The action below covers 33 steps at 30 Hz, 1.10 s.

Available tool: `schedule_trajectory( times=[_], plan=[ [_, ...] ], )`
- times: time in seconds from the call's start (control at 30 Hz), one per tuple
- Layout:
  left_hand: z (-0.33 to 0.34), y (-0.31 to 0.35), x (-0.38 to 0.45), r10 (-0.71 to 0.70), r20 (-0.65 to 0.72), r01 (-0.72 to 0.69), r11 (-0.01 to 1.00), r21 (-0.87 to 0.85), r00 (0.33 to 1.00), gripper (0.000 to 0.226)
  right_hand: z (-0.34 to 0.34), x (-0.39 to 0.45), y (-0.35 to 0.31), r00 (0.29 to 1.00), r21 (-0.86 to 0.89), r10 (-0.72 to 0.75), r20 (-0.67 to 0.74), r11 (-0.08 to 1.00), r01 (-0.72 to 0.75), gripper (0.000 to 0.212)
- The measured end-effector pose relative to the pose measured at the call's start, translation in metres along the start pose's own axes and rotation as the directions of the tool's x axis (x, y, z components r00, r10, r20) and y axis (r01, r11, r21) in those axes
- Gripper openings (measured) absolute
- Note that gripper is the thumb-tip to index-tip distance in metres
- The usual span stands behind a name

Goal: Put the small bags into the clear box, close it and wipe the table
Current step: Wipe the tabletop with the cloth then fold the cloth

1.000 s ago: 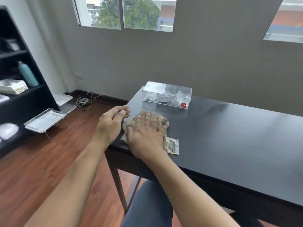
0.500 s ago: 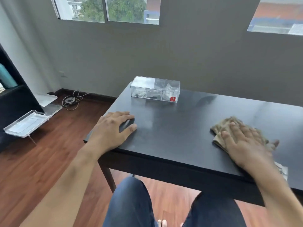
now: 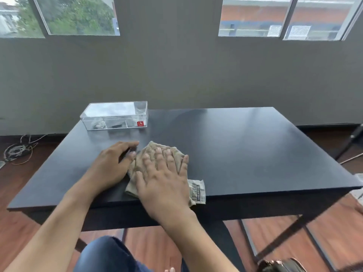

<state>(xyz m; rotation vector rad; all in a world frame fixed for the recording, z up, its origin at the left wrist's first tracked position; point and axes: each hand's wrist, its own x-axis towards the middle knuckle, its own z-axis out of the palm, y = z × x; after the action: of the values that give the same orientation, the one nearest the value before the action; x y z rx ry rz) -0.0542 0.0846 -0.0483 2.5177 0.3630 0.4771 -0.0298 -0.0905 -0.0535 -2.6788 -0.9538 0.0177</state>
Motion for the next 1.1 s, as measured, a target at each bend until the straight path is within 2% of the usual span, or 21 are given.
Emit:
schedule_trajectory(
  times=[0.1,0.2,0.37,0.5,0.6,0.7,0.77,0.8,0.93,1.03,1.1],
  plan=[
    [0.003,-0.003,-0.005,0.015,0.032,-0.017,0.999,0.051,0.999,0.036,-0.011,-0.009,0.036,0.999,0.05,0.011,-0.034,0.999,-0.01,0.062],
    [0.002,-0.004,-0.008,0.004,0.057,-0.009,0.997,0.082,0.998,0.04,-0.031,-0.019,0.102,0.982,0.067,0.166,-0.087,0.985,-0.16,0.063],
    [0.003,-0.003,-0.009,0.017,0.058,-0.026,0.988,0.153,0.998,0.047,-0.08,-0.041,0.237,0.847,0.036,0.503,-0.171,0.863,-0.504,0.069],
    [0.005,-0.004,-0.01,0.018,0.057,-0.028,0.985,0.169,0.998,0.054,-0.086,-0.049,0.319,0.785,-0.032,0.59,-0.19,0.795,-0.606,0.088],
    [0.006,-0.004,-0.01,0.012,0.052,-0.021,0.984,0.176,0.999,0.049,-0.07,-0.037,0.346,0.746,-0.071,0.63,-0.214,0.752,-0.656,0.096],
    [0.007,-0.005,-0.009,0.016,0.06,-0.027,0.983,0.184,0.998,0.05,-0.068,-0.022,0.308,0.716,-0.066,0.663,-0.219,0.722,-0.689,0.098],
    [0.007,-0.006,-0.009,0.018,0.064,-0.029,0.982,0.185,0.998,0.05,-0.066,-0.013,0.258,0.73,-0.039,0.667,-0.149,0.733,-0.679,0.079],
    [0.007,-0.006,-0.009,0.02,0.065,-0.031,0.982,0.184,0.998,0.05,-0.064,-0.008,0.227,0.761,-0.039,0.64,-0.11,0.762,-0.646,0.072],
    [0.008,-0.008,-0.008,0.032,0.075,-0.046,0.98,0.192,0.997,0.053,-0.037,0.006,0.112,0.939,-0.091,0.344,-0.007,0.935,-0.344,0.071],
    [0.008,-0.009,-0.008,0.033,0.073,-0.046,0.981,0.19,0.997,0.059,-0.02,0.013,0.061,0.989,-0.097,0.134,0.068,0.987,-0.127,0.07],
    [0.008,-0.008,-0.009,0.035,0.062,-0.046,0.981,0.188,0.997,0.06,-0.016,0.014,0.05,0.993,-0.086,0.075,0.087,0.994,-0.068,0.069]
  ],
)
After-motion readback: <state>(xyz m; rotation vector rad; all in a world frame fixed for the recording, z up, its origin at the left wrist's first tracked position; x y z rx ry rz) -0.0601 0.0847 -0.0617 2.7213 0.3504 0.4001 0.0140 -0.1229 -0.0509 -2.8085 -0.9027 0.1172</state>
